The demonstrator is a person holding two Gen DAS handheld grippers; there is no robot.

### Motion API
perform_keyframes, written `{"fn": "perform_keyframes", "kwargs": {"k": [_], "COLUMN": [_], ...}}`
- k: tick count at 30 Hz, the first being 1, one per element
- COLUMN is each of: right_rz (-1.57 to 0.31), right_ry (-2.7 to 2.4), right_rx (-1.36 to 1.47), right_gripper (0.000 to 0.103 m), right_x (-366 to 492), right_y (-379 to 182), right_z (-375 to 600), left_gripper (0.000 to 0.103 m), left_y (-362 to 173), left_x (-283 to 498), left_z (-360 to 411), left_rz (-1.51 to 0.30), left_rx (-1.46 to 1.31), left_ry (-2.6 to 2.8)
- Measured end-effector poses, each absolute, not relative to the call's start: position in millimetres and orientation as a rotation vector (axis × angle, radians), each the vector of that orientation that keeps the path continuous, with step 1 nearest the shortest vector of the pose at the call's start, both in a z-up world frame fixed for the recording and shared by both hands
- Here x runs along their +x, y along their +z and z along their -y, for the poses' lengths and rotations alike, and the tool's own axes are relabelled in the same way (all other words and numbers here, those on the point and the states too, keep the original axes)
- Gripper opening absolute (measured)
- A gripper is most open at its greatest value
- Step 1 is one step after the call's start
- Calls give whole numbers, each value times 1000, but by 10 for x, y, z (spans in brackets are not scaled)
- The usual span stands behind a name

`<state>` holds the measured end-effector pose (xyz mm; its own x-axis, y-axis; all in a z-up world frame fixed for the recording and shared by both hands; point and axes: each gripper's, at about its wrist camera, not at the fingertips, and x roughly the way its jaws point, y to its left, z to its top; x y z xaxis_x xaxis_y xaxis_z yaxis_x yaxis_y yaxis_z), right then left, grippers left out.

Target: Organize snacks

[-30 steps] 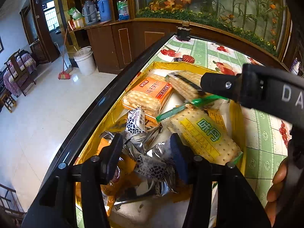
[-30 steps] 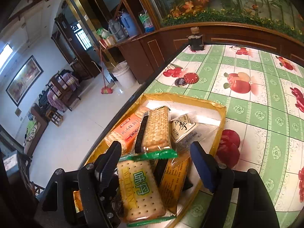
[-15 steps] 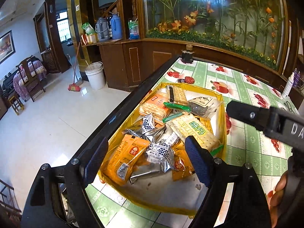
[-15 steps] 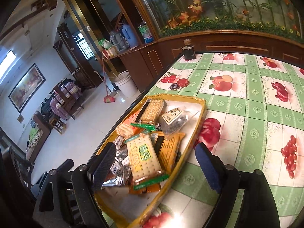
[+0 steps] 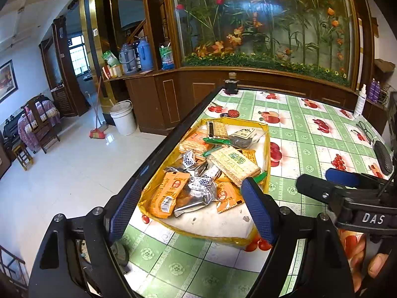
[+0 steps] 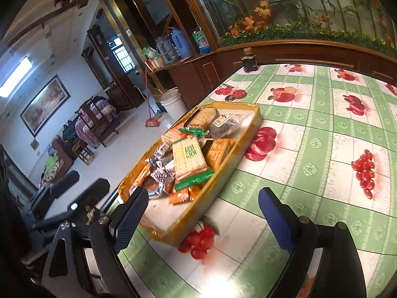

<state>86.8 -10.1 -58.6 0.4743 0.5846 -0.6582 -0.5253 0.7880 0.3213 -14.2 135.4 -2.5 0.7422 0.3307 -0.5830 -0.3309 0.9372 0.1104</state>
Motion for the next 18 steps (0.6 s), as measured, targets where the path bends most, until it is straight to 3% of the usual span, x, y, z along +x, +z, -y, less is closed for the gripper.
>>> {"fn": "perform_keyframes", "kwargs": {"k": [7,12,18], "right_rz": [-806,-785,-728], "right_ry": [690,729,813], "right_rx": [52,-21,-162], "right_gripper": [92,92,92], "right_x": [647,475,228], "right_y": [-545,-561,-522], "right_z": [374,390,216], "left_gripper": [84,103,103], "left_y": [45,92,141], "left_x": [-379,-517,-675], "left_z": [-1285,-1219,-1186], "left_rz": [-616,-600,-575], "left_rx": [29,75,82], "left_ry": [371,401,383]}}
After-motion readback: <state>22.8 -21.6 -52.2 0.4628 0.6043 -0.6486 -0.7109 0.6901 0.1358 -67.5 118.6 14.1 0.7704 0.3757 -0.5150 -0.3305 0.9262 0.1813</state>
